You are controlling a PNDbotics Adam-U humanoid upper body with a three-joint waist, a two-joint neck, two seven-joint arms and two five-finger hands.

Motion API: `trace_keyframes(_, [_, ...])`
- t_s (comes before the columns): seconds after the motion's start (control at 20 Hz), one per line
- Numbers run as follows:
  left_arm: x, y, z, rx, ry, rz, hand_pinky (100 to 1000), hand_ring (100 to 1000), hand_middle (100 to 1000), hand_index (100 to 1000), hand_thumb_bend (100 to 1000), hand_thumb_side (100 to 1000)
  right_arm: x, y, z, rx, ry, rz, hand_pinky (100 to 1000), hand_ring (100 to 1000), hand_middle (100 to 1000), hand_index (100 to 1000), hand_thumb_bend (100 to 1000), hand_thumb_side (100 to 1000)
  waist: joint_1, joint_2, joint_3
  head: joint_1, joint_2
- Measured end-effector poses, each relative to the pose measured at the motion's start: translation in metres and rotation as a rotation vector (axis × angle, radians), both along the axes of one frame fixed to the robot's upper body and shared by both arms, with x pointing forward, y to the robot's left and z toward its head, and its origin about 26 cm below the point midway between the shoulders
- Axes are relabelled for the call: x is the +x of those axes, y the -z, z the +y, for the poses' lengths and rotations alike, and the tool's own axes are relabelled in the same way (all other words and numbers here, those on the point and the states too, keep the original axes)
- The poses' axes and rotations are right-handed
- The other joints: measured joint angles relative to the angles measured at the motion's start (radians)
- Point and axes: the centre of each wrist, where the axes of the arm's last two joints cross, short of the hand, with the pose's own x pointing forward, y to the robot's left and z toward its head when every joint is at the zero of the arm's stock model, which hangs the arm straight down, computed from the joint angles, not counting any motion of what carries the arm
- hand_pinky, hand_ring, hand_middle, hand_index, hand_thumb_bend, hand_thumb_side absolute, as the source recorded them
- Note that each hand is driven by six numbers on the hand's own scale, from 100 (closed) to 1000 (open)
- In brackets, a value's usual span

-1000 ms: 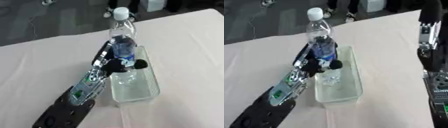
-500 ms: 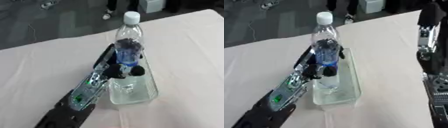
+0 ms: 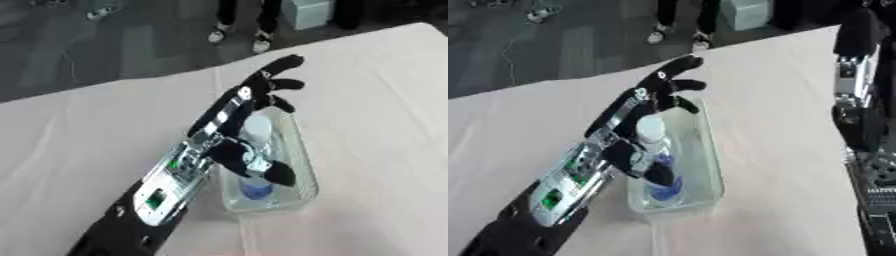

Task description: Pick up objects on the table and place them in the box.

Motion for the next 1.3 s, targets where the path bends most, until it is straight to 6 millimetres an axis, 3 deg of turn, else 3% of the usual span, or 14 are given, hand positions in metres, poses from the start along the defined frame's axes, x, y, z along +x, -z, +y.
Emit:
trace_keyframes(0.25, [-0.004,-0.017,0.007,-0.048,-0.045,-0.092,573,789,949,967,1000,424,0.0,0.0,0.0,0.0,0.0,0.0,514,724,809,798,100,1000,-0.011,-0.004,0.017,-0.001,0.0])
trace_keyframes(0.35, [-0.011,-0.036,0.017,-0.11,-0.081,-0.178,596,792,976,961,1000,410,0.0,0.001,0.0,0.001,0.001,0.002,513,724,808,798,100,1000,-0.014,-0.006,0.03,-0.01,0.0])
trace_keyframes(0.4, [-0.016,-0.047,0.024,-0.139,-0.103,-0.233,610,797,987,962,995,481,0.0,0.002,-0.001,0.001,0.002,0.006,513,724,808,797,100,1000,-0.015,-0.006,0.04,-0.014,0.0])
trace_keyframes(0.45, [-0.022,-0.058,0.032,-0.163,-0.127,-0.291,631,806,999,966,1000,408,0.0,0.003,-0.001,0.001,0.004,0.009,514,724,808,797,100,1000,-0.016,-0.007,0.049,-0.02,0.001])
trace_keyframes(0.7, [-0.05,-0.097,0.079,-0.145,-0.289,-0.544,710,839,1000,979,1000,427,0.0,0.005,-0.004,0.005,0.015,0.018,514,724,807,796,100,1000,-0.027,-0.014,0.089,-0.046,0.001])
trace_keyframes(0.95, [-0.058,-0.1,0.111,-0.078,-0.459,-0.649,708,840,1000,983,1000,452,0.0,0.007,-0.005,0.007,0.025,0.024,515,725,808,797,100,1000,-0.047,-0.016,0.123,-0.056,0.001])
trace_keyframes(1.3, [-0.059,-0.092,0.123,-0.094,-0.55,-0.661,696,826,982,975,1000,471,0.0,0.007,-0.006,0.01,0.03,0.022,513,725,808,797,100,1000,-0.069,-0.016,0.152,-0.062,0.009])
